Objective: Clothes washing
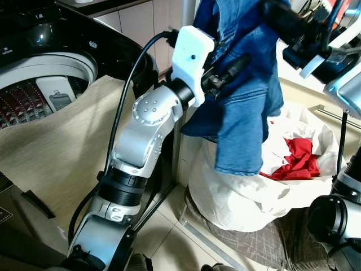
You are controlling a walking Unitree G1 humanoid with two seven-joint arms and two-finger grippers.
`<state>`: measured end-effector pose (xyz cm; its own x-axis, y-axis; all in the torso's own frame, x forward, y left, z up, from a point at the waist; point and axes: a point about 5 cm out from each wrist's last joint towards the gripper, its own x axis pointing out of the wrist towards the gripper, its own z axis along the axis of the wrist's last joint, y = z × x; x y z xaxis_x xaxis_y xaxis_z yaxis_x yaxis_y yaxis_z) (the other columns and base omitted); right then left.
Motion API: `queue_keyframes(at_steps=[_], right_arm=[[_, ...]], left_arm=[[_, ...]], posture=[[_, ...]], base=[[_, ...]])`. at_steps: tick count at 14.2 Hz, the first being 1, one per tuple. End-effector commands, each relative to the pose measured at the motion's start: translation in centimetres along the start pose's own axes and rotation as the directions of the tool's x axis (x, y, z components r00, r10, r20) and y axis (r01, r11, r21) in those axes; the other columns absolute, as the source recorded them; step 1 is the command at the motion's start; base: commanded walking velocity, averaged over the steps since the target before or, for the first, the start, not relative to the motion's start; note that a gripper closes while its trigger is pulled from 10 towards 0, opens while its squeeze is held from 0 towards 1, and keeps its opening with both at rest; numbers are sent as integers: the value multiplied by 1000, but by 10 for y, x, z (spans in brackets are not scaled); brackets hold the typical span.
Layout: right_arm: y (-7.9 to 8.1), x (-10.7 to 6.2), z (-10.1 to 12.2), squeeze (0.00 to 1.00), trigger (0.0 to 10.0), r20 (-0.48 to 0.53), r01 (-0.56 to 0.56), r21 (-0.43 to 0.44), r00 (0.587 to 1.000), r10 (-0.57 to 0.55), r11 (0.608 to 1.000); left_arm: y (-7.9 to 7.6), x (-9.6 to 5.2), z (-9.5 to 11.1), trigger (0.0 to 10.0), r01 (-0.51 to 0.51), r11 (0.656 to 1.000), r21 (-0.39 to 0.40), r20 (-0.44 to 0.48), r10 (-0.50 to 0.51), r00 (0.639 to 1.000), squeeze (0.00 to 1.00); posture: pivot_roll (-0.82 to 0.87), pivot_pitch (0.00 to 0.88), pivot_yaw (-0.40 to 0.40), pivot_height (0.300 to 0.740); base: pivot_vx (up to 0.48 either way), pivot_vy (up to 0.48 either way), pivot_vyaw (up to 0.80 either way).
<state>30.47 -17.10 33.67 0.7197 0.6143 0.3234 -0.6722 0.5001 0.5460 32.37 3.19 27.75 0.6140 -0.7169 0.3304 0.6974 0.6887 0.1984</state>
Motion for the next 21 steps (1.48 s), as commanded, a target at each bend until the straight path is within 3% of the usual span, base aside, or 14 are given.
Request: queue_keyframes(at_steps=[1,8,9,10,11,13,14,15,16,17,18,19,20,21], right_arm=[[7,-3,6,0,0,28,-19,-26,999,20,999],[6,-4,4,0,0,34,-3,-39,999,4,999],[5,-4,3,0,1529,25,1,-63,1000,0,998],[5,-4,3,404,5373,25,4,-69,1000,-2,998],[5,-4,3,1000,10000,26,-1,-66,1000,2,998],[3,-5,-2,957,10000,-7,33,-117,999,-34,993],[0,-7,-7,0,10000,-53,71,-196,995,-83,978],[2,-6,-12,0,10000,-81,56,-227,994,-76,972],[6,-4,-16,0,10000,-100,37,-249,993,-63,968],[7,-4,-16,0,10000,-101,34,-251,993,-61,967],[7,-3,-16,0,10000,-102,30,-258,993,-58,966],[8,-3,-17,0,10000,-101,26,-265,993,-55,964],[8,-3,-17,0,10000,-103,25,-269,993,-54,963],[8,-3,-19,0,10000,-105,25,-271,993,-55,962]], left_arm=[[0,-2,3,0,12,1000,5,10,-12,1000,0],[13,-4,8,0,-19,1000,14,23,19,1000,0],[20,-6,10,0,-47,999,26,24,46,999,0],[26,-7,12,0,-74,997,31,28,73,997,0],[38,-9,16,0,-119,992,37,37,117,992,0],[83,-18,34,0,-269,954,130,63,263,963,0],[135,-29,67,0,-431,855,289,117,416,902,0],[169,-40,106,0,-536,722,437,189,509,840,0],[194,-53,151,0,-633,536,558,294,586,755,0],[198,-57,165,0,-655,474,588,334,595,731,0],[201,-61,193,0,-690,362,627,418,592,689,0],[202,-62,212,0,-706,289,646,471,576,668,0],[202,-62,224,0,-707,233,668,494,572,655,0],[204,-62,221,0,-691,210,691,473,591,653,0]], posture=[[-89,47,-33,740],[-84,38,-21,740],[-82,34,-21,740],[-80,31,-20,740],[-78,31,-19,740],[-76,33,-22,740],[-72,34,-23,740],[-71,33,-22,740],[-71,31,-21,740],[-71,32,-21,740],[-71,32,-19,740],[-69,30,-19,740],[-69,33,-15,740],[-69,33,-15,740]], base=[[0,0,0],[0,0,0],[0,0,0],[0,0,0],[0,0,0],[0,0,0],[0,0,0],[0,0,0],[0,0,0],[0,0,0],[0,0,0],[0,0,0],[0,0,0],[0,0,0]])
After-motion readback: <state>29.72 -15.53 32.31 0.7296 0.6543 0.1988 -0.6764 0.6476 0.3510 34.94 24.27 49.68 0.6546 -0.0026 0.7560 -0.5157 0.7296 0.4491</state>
